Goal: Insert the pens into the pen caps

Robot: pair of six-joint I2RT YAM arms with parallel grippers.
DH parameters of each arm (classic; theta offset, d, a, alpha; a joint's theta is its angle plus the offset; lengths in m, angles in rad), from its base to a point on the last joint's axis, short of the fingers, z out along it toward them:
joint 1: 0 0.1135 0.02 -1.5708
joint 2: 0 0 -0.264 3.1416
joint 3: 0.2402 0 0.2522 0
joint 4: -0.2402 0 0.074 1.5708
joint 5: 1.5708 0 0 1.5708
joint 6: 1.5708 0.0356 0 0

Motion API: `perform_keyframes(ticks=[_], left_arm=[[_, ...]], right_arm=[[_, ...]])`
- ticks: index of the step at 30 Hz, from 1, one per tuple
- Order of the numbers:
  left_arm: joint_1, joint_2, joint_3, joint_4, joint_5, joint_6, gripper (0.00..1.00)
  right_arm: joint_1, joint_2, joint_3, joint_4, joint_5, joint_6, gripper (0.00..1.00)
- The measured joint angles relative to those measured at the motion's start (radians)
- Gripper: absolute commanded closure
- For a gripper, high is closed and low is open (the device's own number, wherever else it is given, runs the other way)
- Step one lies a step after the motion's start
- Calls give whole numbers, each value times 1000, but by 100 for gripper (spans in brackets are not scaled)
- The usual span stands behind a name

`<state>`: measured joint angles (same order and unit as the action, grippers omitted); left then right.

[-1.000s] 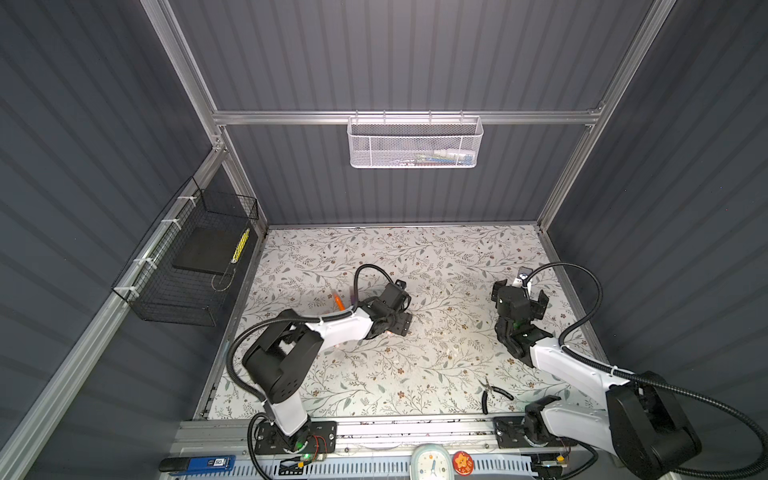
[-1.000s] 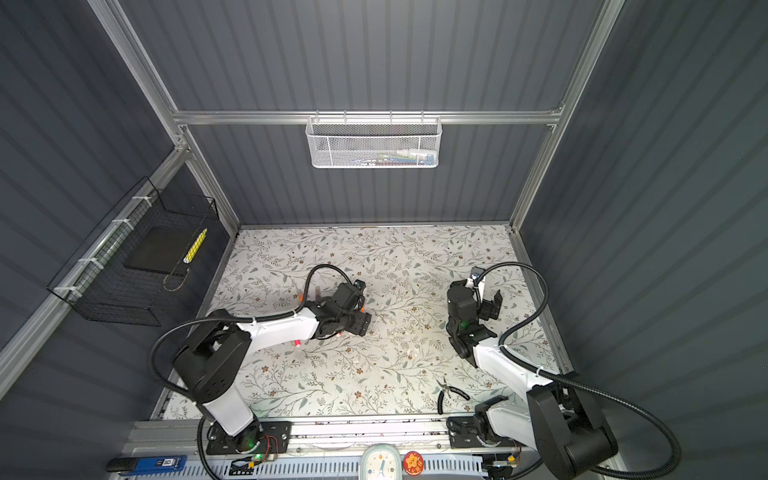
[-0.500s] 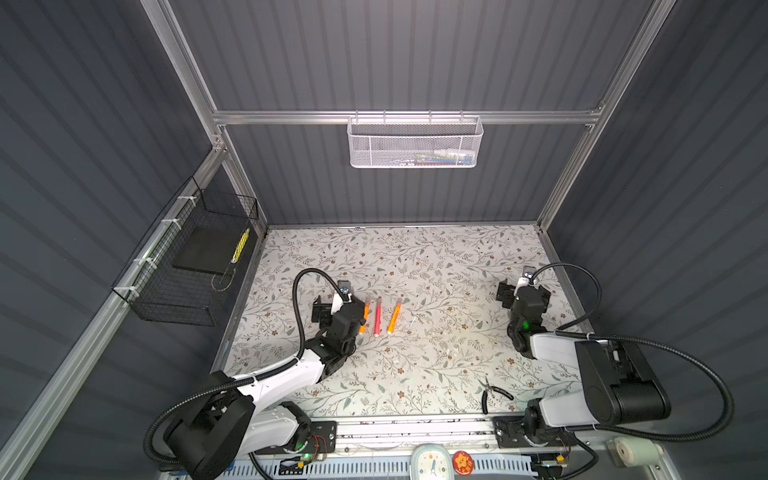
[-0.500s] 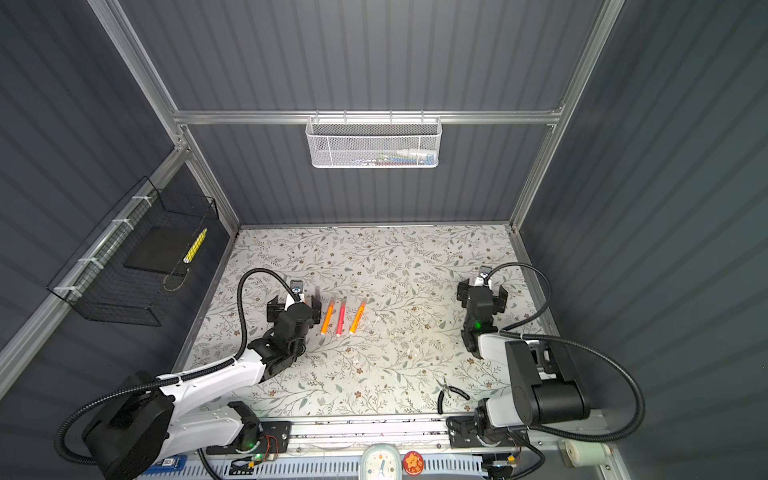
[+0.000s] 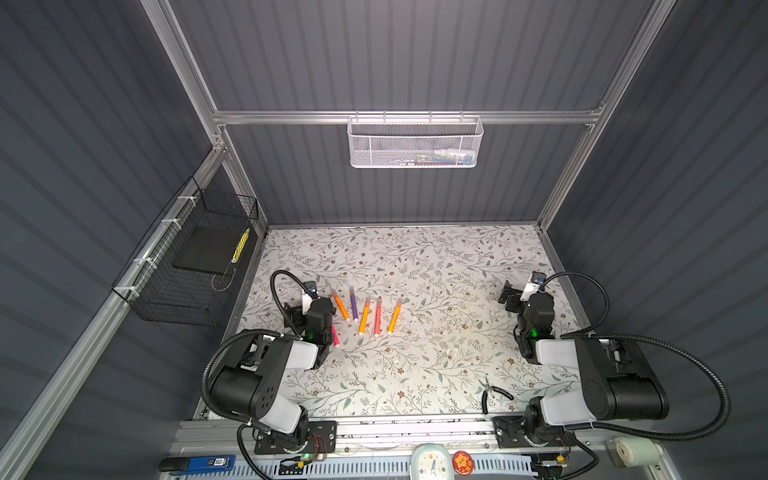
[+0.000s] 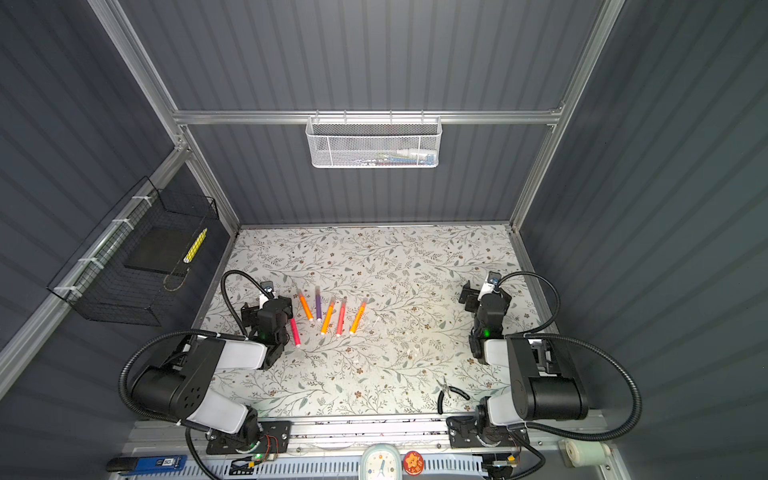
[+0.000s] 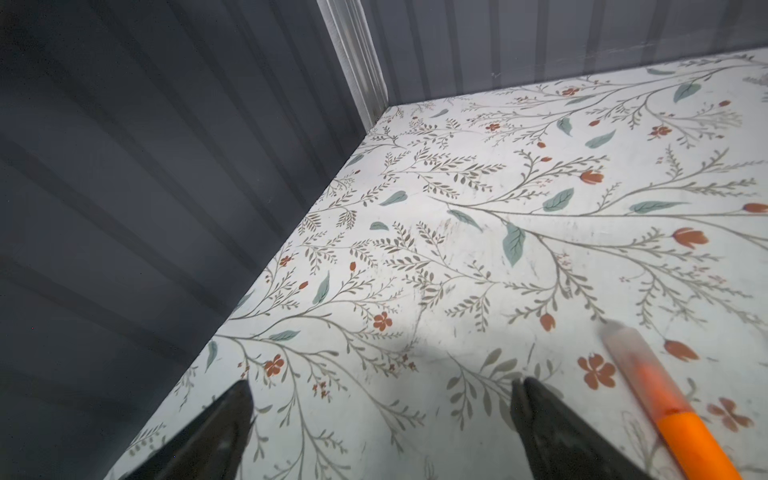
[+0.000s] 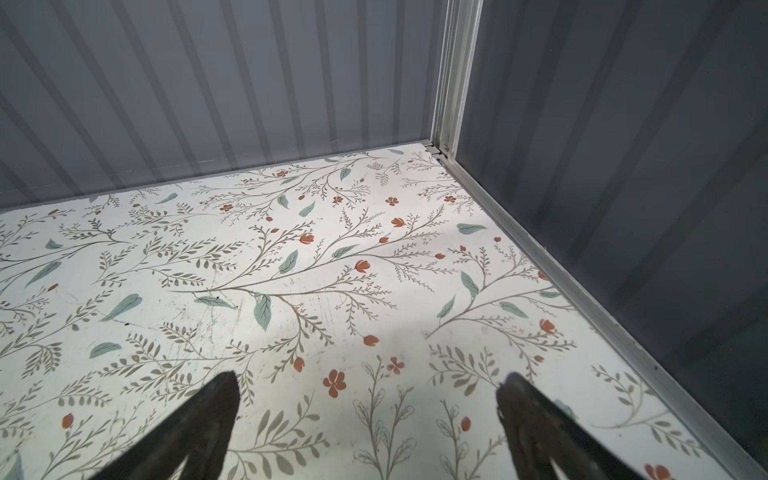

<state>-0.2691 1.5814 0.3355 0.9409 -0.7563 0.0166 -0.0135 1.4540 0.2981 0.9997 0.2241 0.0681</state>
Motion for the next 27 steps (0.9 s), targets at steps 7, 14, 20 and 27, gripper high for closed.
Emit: perform_keyframes(ticks=[7,14,20,27], left_arm=[[140,147,88,14,286,-1,0],[183,144,121,0,378,-25,0],[183,144,121,-1,399,-28,0],[183,144,121,-3,403,-28,0]], right_arm=[[0,0,0,3,-1,1,1],[0,0,0,3,-1,2,1],[0,0,0,3,-1,2,1],[0,0,0,3,-1,2,1]])
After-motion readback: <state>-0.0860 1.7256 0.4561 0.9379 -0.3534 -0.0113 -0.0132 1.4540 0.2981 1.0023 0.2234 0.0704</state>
